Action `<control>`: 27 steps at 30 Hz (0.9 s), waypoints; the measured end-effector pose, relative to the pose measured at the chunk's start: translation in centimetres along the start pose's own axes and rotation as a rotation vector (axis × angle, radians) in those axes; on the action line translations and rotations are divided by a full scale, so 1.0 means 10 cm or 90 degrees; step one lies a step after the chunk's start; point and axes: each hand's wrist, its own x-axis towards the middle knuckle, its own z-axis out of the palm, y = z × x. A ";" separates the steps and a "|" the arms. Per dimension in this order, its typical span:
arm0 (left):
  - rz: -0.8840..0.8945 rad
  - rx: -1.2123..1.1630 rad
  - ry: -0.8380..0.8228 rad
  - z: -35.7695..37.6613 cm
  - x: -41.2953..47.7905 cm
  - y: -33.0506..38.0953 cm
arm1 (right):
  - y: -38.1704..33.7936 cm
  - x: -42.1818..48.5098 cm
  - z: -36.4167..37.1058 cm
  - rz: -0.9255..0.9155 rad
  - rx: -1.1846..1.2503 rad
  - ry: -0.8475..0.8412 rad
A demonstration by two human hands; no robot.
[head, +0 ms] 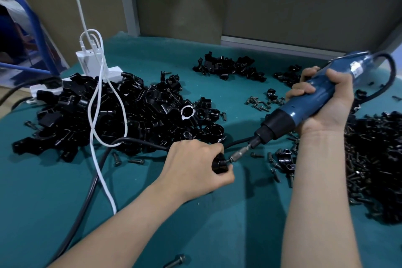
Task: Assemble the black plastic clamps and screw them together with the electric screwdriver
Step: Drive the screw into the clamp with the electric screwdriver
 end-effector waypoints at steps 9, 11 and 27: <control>-0.046 0.024 -0.008 0.01 -0.01 0.00 | 0.02 0.01 0.03 -0.001 -0.036 0.066; -0.065 0.021 -0.008 0.02 -0.02 0.00 | 0.01 0.01 0.05 0.006 -0.045 0.074; -0.058 0.084 0.076 0.00 -0.03 0.04 | 0.02 -0.01 0.10 0.017 -0.136 0.227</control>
